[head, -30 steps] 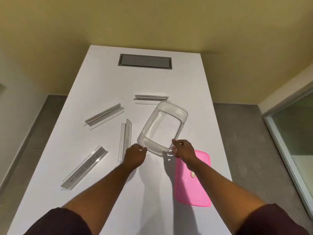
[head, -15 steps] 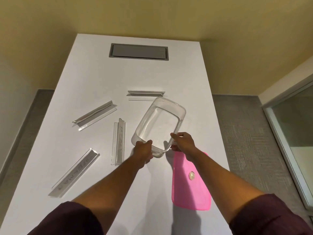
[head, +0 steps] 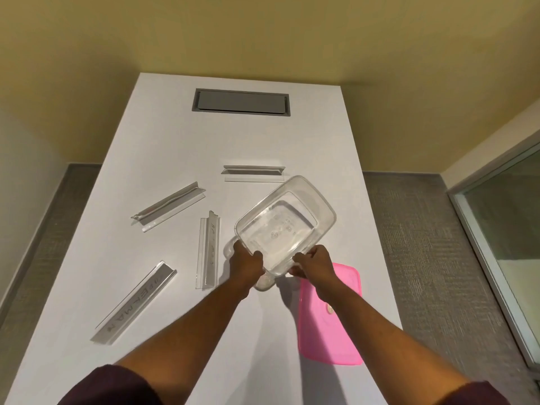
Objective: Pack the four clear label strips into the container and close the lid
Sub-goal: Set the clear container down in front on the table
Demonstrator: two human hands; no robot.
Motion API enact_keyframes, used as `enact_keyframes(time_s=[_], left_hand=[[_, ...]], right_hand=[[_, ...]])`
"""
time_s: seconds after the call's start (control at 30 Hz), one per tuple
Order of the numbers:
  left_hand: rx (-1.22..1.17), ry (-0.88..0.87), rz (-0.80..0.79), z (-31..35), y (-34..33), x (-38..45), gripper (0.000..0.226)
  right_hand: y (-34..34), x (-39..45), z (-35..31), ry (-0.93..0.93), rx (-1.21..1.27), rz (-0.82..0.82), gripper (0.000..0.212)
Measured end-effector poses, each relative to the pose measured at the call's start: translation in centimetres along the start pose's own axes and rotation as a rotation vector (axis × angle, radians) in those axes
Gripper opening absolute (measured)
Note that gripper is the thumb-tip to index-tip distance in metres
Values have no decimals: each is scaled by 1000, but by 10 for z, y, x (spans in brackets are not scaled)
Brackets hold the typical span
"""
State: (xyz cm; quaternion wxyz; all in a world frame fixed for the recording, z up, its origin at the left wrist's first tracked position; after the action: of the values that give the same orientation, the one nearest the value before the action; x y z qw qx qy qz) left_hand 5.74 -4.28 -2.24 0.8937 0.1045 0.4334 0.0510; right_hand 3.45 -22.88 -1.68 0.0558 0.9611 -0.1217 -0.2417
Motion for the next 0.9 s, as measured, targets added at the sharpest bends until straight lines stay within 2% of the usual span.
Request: enact_keyframes(time_s=[0.17, 0.27, 0.33, 0.43, 0.6, 0.73, 0.9], left_hand=[[78, -28, -16, -21, 20, 0, 54], [120, -28, -4, -29, 41, -7, 42], [183, -40, -2, -35, 56, -13, 33], [277, -76, -17, -47, 79, -24, 29], [400, -149, -87, -67, 111, -43, 17], [470, -219, -57, -87, 139, -49, 21], [488, -172, 15, -127, 177, -50, 18]], right_hand=[[0, -23, 19, -71, 133, -28, 19], [11, -22, 33, -108, 212, 46, 46], [23, -21, 34, -76, 167, 122, 51], [38, -30, 27, 8, -88, 218, 53], [27, -60, 18, 190, -337, 152, 33], [3, -86, 28, 283, -451, 120, 25], [-30, -113, 48, 302, -405, 103, 15]])
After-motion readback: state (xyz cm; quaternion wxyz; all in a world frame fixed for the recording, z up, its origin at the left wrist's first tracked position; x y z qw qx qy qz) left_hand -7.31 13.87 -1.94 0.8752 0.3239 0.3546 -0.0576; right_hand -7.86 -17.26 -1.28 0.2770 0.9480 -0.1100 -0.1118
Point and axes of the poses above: each hand's wrist, its own x-axis towards the middle knuckle, its own y-axis out of the back of the hand, z = x × y, the point moved 4 cm from there along x, towards the middle knuckle, and after that the axes turned 10 degrees about y, right-handed, at the moved point
